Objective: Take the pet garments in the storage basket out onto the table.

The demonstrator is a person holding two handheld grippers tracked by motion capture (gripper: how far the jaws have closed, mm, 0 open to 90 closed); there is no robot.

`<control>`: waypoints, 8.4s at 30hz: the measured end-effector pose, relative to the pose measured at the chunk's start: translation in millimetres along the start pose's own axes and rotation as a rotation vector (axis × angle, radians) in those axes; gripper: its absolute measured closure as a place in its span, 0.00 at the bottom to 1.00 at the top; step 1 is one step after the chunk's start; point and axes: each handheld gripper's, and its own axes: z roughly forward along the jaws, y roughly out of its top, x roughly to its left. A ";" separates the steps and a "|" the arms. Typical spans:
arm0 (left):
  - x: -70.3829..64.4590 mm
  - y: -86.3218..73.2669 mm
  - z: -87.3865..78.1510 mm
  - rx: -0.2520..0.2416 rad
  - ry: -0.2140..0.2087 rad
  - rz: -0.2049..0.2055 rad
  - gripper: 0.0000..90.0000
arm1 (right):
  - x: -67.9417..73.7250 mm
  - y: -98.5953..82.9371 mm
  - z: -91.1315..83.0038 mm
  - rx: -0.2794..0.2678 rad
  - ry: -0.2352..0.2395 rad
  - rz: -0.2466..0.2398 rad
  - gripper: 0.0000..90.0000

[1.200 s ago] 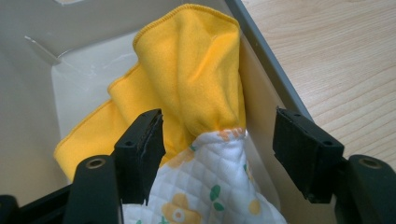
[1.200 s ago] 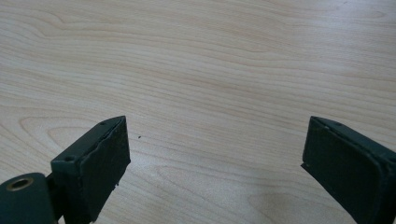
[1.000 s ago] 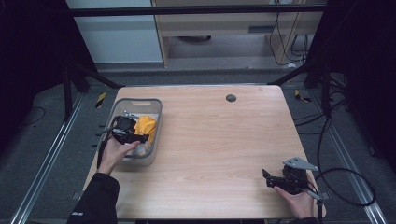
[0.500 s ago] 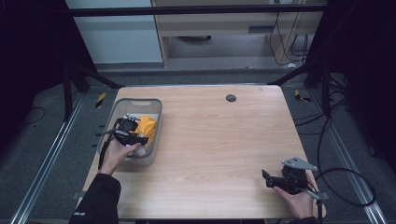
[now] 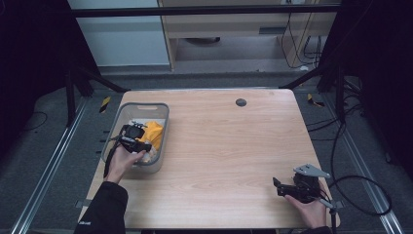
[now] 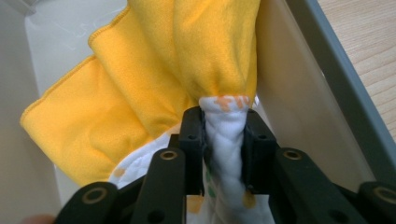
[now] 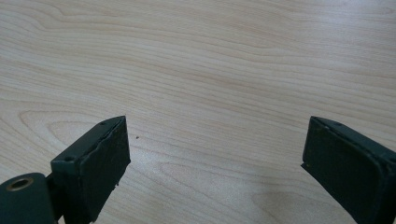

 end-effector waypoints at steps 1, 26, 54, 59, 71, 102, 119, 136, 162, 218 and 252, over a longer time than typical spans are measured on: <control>0.1 0.1 -0.1 0.002 -0.001 -0.001 0.83 | 0.0 0.0 0.0 0.001 0.000 0.000 0.08; 6.8 7.3 -37.3 -0.095 -0.008 -0.032 0.89 | 0.0 0.5 -0.6 -0.004 0.001 0.002 0.08; 11.3 13.5 -70.8 -0.164 -0.011 -0.027 0.89 | 0.6 0.7 -0.9 -0.006 -0.001 0.000 0.08; 10.0 13.9 -77.1 -0.181 -0.017 -0.028 0.89 | 0.8 0.7 -0.7 -0.005 -0.002 -0.001 0.08; 5.6 17.0 -90.8 -0.188 -0.020 -0.003 0.89 | 1.1 0.7 -0.9 -0.007 -0.001 -0.003 0.08; -30.0 20.8 -124.8 -0.209 -0.100 0.126 0.89 | 1.2 1.1 -1.3 -0.012 -0.003 -0.006 0.08; -61.7 25.3 -125.7 -0.208 -0.144 0.220 0.89 | 1.0 1.3 -1.9 -0.015 -0.005 -0.010 0.08; -95.3 29.3 -120.5 -0.205 -0.196 0.296 0.89 | 1.3 1.5 -2.6 -0.018 -0.005 -0.011 0.08; -133.2 29.9 -95.4 -0.191 -0.271 0.366 0.89 | 1.5 1.1 -2.7 -0.021 -0.004 -0.015 0.09; -182.2 18.0 -1.7 -0.087 -0.354 0.427 0.86 | 1.4 -0.8 -0.8 -0.022 -0.005 -0.030 0.09; -171.0 5.9 -15.9 -0.200 -0.359 0.434 0.36 | 1.9 -1.2 -0.1 -0.017 -0.008 -0.039 0.09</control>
